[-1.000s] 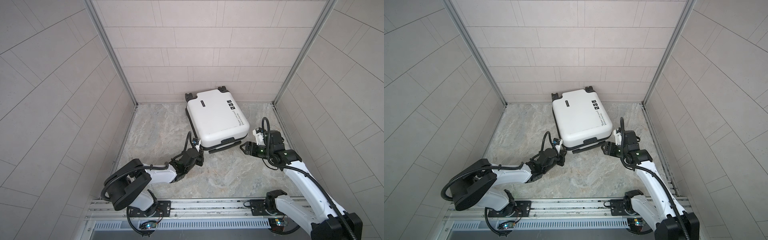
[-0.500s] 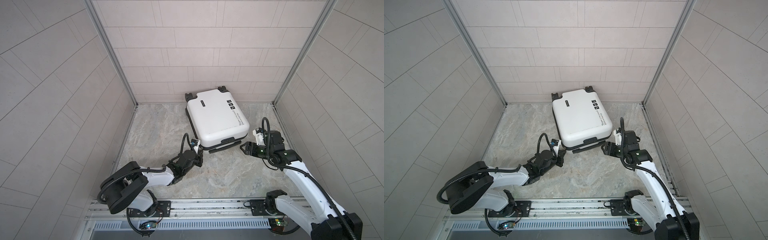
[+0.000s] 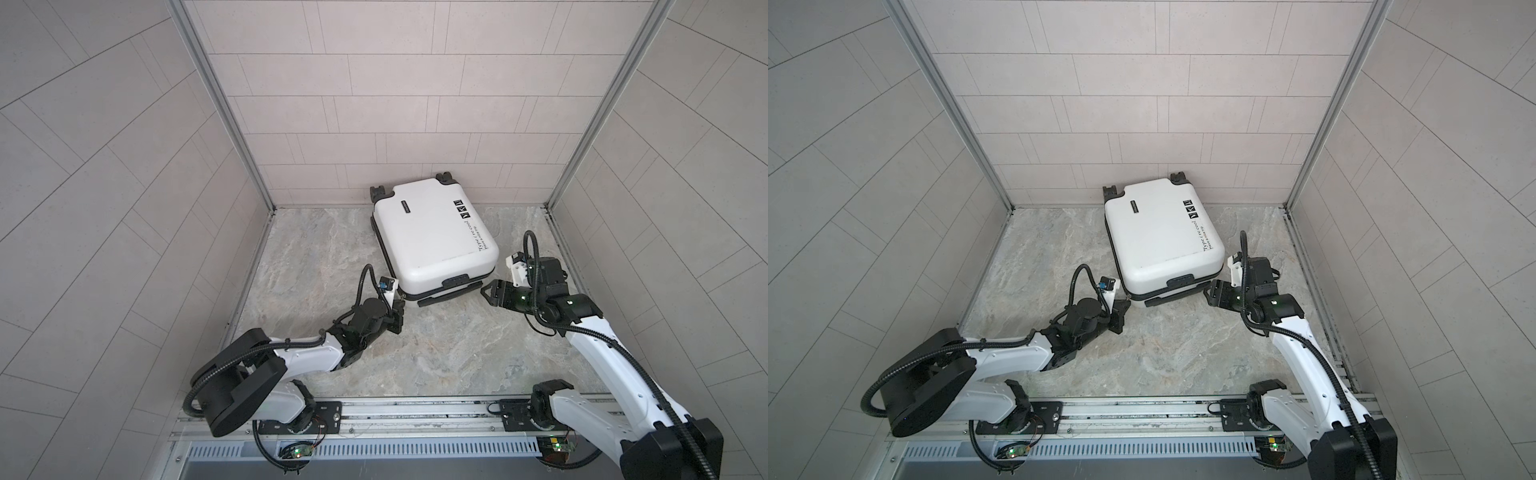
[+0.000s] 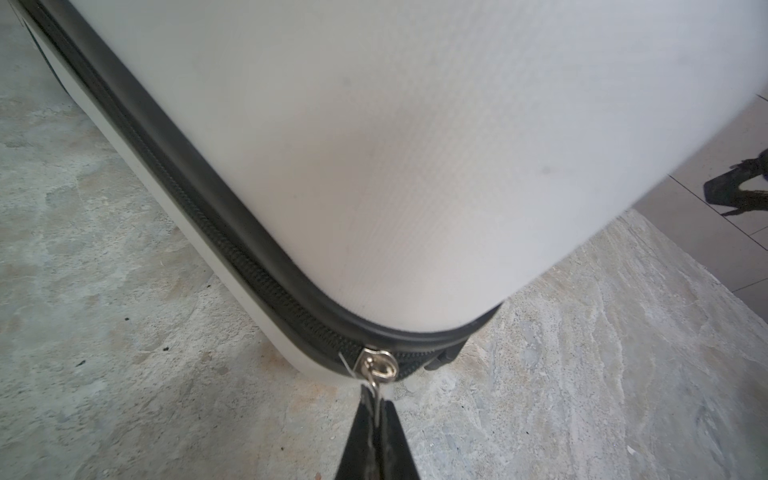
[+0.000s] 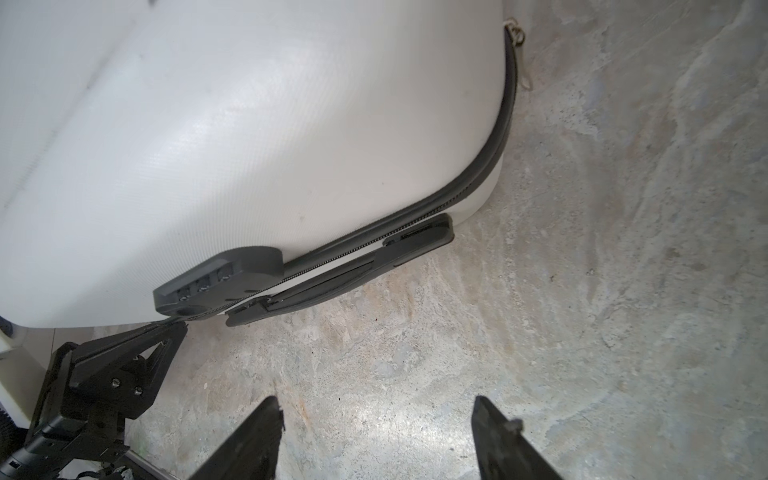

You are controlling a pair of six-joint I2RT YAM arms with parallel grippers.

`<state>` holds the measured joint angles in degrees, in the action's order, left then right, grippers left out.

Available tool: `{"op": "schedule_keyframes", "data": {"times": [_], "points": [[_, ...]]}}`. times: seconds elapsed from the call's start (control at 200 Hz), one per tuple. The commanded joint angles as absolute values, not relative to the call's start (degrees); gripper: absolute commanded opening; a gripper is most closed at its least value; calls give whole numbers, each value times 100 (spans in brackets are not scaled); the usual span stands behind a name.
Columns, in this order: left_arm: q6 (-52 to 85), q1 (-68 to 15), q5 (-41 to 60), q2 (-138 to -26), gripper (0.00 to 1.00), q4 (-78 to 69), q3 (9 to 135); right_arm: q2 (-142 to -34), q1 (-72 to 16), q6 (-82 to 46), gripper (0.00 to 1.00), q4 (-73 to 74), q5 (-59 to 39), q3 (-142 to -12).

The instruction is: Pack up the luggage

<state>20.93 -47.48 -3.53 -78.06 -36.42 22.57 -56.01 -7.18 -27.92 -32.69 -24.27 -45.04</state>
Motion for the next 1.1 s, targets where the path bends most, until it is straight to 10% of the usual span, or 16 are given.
{"op": "schedule_keyframes", "data": {"times": [0.0, 0.545, 1.096], "points": [[2077, -4724, -238, -7643, 0, -3964, 2270, -5623, -676, -2754, 74, -3340, -2091, -4734], [2074, -4728, -70, -7734, 0, -3867, 2343, -6977, 540, -3945, 84, -1555, -3127, -5741], [1777, -5168, -514, -7465, 0, -3884, 2337, -8022, -81, -4500, 81, -705, -3399, -5447]]}}
